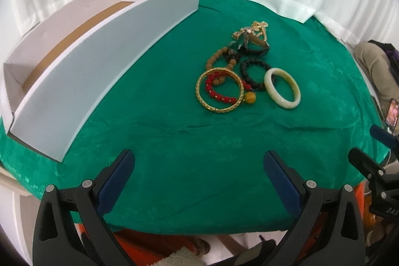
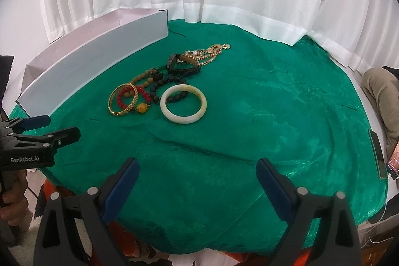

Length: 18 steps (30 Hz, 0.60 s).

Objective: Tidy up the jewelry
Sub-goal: 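Grasp the gold bangle with the left gripper while the right gripper grasps the white jade bangle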

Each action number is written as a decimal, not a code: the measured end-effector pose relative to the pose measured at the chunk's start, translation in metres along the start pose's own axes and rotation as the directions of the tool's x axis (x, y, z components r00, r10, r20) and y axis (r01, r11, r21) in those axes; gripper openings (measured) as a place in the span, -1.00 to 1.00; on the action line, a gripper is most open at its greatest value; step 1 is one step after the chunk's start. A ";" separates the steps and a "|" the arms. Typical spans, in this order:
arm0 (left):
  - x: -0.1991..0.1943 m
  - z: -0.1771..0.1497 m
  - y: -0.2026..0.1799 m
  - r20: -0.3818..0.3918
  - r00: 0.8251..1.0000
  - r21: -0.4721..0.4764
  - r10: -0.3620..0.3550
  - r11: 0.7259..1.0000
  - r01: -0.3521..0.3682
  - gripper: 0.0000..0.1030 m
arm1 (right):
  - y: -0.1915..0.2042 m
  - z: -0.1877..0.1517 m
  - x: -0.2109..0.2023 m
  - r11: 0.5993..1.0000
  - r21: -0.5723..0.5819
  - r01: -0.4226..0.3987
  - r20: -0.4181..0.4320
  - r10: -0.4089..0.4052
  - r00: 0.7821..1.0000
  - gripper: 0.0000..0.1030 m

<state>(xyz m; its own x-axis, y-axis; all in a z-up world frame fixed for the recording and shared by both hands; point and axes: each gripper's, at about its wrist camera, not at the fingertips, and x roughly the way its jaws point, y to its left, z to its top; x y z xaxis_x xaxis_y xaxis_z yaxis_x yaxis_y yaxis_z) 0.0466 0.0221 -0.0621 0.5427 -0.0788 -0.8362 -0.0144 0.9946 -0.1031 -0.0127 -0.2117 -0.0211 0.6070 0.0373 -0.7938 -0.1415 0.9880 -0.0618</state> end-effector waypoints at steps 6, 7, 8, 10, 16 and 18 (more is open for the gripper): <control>0.009 0.006 0.007 -0.015 0.998 -0.025 -0.057 0.998 0.057 0.99 | -0.002 -0.001 0.001 1.000 0.010 -0.004 -0.002 0.004 1.000 0.87; 0.011 0.009 0.007 -0.017 0.998 -0.027 -0.068 0.997 0.068 0.99 | -0.002 -0.001 0.003 1.000 0.013 -0.007 -0.008 0.007 1.000 0.87; 0.014 0.012 0.007 -0.016 0.996 -0.027 -0.082 0.996 0.082 0.99 | -0.002 -0.001 0.005 1.000 0.014 -0.010 -0.013 0.010 1.000 0.87; 0.023 0.021 0.002 -0.018 0.994 -0.007 -0.111 0.994 0.111 0.99 | -0.001 -0.002 0.006 1.000 0.014 -0.015 -0.017 0.015 1.000 0.87; 0.065 0.049 -0.019 -0.013 0.992 0.081 -0.124 0.989 0.125 0.99 | 0.001 -0.003 0.003 1.000 0.004 -0.014 -0.011 0.014 1.000 0.87; 0.082 0.057 -0.023 -0.028 0.994 0.099 -0.105 0.989 0.108 0.99 | -0.002 -0.004 0.003 1.000 0.011 -0.010 -0.013 0.011 1.000 0.87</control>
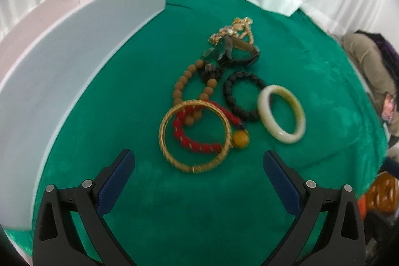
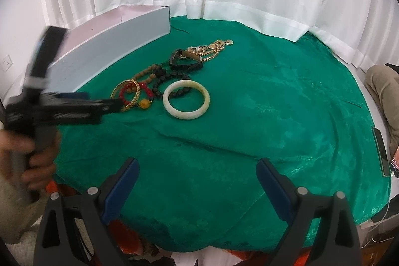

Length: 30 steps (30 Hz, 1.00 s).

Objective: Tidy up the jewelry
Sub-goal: 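Grasp the gold bangle with the left gripper while the right gripper grasps the white jade bangle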

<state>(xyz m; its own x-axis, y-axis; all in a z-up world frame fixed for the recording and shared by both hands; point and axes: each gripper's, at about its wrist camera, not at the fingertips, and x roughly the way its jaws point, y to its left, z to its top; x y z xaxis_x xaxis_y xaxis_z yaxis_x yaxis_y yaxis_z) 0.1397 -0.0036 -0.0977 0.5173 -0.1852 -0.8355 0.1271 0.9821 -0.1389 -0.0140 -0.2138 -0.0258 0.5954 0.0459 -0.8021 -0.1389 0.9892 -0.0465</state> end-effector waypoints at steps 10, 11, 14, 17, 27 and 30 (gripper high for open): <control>0.013 0.008 0.007 0.007 0.999 -0.003 -0.037 0.999 0.037 0.36 | -0.007 -0.001 0.004 1.000 0.019 0.003 -0.016 -0.003 1.000 0.87; 0.011 0.008 0.006 0.006 1.000 0.005 -0.030 1.000 0.030 0.36 | -0.006 0.000 0.005 1.000 0.018 0.003 -0.019 -0.003 1.000 0.87; 0.009 0.007 0.005 0.013 1.000 0.009 -0.012 1.000 0.012 0.35 | -0.005 0.000 0.006 1.000 0.012 -0.001 -0.022 0.001 1.000 0.87; 0.003 0.005 0.007 0.017 1.000 -0.010 -0.011 1.000 0.011 0.35 | -0.004 0.000 0.006 1.000 0.007 0.003 -0.021 -0.003 1.000 0.87; -0.033 0.000 0.023 0.023 1.000 -0.045 0.013 0.999 -0.012 0.35 | -0.036 0.032 0.028 0.987 0.046 -0.156 0.011 0.155 0.988 0.87; -0.045 -0.003 0.030 0.023 0.999 -0.055 0.036 0.998 -0.034 0.35 | -0.061 0.056 0.048 0.960 0.158 -0.230 -0.001 0.233 0.972 0.87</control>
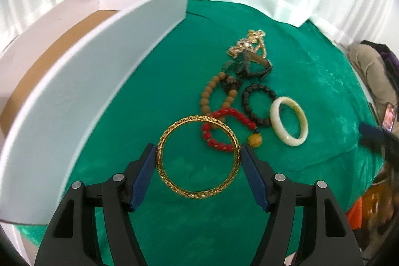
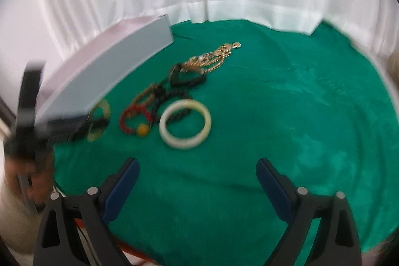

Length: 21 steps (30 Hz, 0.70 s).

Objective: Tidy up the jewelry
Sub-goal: 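Grasp the gold bangle with the left gripper while the right gripper grasps the white jade bangle, then carry both bangles into the white box and open both grippers to release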

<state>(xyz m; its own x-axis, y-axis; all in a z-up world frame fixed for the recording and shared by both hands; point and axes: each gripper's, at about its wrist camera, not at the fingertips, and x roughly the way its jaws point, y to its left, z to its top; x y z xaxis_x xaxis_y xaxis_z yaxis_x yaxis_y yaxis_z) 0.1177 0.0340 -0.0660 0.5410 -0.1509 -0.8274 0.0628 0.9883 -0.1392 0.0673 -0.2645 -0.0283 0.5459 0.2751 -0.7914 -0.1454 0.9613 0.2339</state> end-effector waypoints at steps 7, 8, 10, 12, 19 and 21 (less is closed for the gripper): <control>-0.017 -0.005 0.016 0.017 0.999 -0.020 0.043 0.999 -0.043 0.35 | 0.018 0.044 0.062 0.997 -0.013 -0.077 -0.164 0.074 0.984 0.86; -0.018 -0.006 0.018 0.017 0.999 -0.023 0.045 0.999 -0.045 0.35 | 0.027 0.045 0.069 0.995 -0.032 -0.092 -0.179 0.085 0.980 0.79; -0.020 -0.009 0.020 0.016 0.999 -0.025 0.051 0.998 -0.051 0.35 | 0.044 0.047 0.085 0.992 -0.067 -0.111 -0.206 0.095 0.974 0.51; -0.022 -0.011 0.023 0.015 0.998 -0.027 0.059 0.998 -0.058 0.35 | 0.058 0.046 0.104 0.989 -0.109 -0.098 -0.238 0.069 0.969 0.15; -0.024 -0.017 0.030 -0.001 0.997 -0.034 0.076 0.996 -0.076 0.35 | 0.071 0.038 0.130 0.990 -0.130 -0.054 -0.309 0.011 0.951 -0.77; -0.028 -0.016 0.032 -0.002 0.997 -0.039 0.072 0.997 -0.072 0.35 | 0.067 0.041 0.119 0.992 -0.098 -0.074 -0.287 0.043 0.957 -0.79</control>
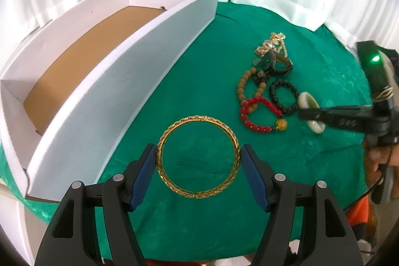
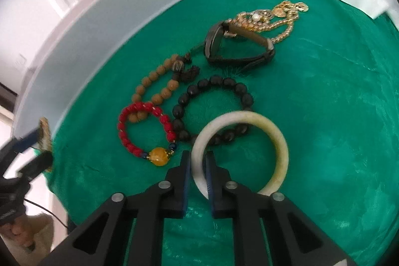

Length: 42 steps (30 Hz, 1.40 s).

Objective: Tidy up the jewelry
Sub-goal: 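Carry both bangles into the white box and open both grippers to release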

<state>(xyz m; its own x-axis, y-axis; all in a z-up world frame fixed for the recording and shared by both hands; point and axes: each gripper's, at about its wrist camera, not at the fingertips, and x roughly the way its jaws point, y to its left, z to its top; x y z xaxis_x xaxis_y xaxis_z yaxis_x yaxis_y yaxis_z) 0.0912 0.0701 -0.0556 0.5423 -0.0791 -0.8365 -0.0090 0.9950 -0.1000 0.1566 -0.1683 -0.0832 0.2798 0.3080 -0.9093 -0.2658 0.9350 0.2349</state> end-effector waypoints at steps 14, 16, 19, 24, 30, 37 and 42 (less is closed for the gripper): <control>-0.074 0.076 0.100 0.150 0.975 -0.133 0.161 0.981 -0.142 0.35 | 0.092 0.074 -0.078 0.971 -0.172 -0.164 0.207 0.199 0.958 -0.79; -0.070 0.086 0.118 0.142 0.967 -0.160 0.211 0.969 -0.188 0.35 | 0.121 0.100 -0.070 0.961 -0.226 -0.161 0.223 0.212 0.951 -0.79; -0.054 0.098 0.148 0.107 0.959 -0.205 0.262 0.950 -0.236 0.35 | 0.165 0.135 -0.057 0.942 -0.294 -0.162 0.230 0.235 0.944 -0.79; -0.018 0.099 0.179 0.021 0.950 -0.247 0.310 0.923 -0.296 0.35 | 0.235 0.166 -0.016 0.904 -0.391 -0.174 0.206 0.270 0.940 -0.79; 0.014 0.090 0.197 -0.058 0.950 -0.257 0.307 0.915 -0.311 0.36 | 0.283 0.169 0.060 0.864 -0.499 -0.071 0.119 0.149 0.982 -0.79; 0.011 0.084 0.198 -0.051 0.946 -0.266 0.321 0.908 -0.323 0.68 | 0.279 0.166 0.107 0.884 -0.468 -0.016 0.088 0.064 0.994 -0.62; 0.005 0.084 0.193 -0.023 0.927 -0.250 0.375 0.895 -0.369 0.77 | 0.269 0.166 0.095 0.907 -0.418 -0.056 0.122 0.117 0.986 0.01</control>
<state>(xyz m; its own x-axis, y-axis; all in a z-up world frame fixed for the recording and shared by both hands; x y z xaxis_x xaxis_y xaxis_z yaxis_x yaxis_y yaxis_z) 0.1624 0.2669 -0.0341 0.4797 0.2985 -0.8251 -0.4179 0.9046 0.0843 0.2643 0.1418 -0.0491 0.3574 0.4348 -0.8266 -0.6421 0.7571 0.1206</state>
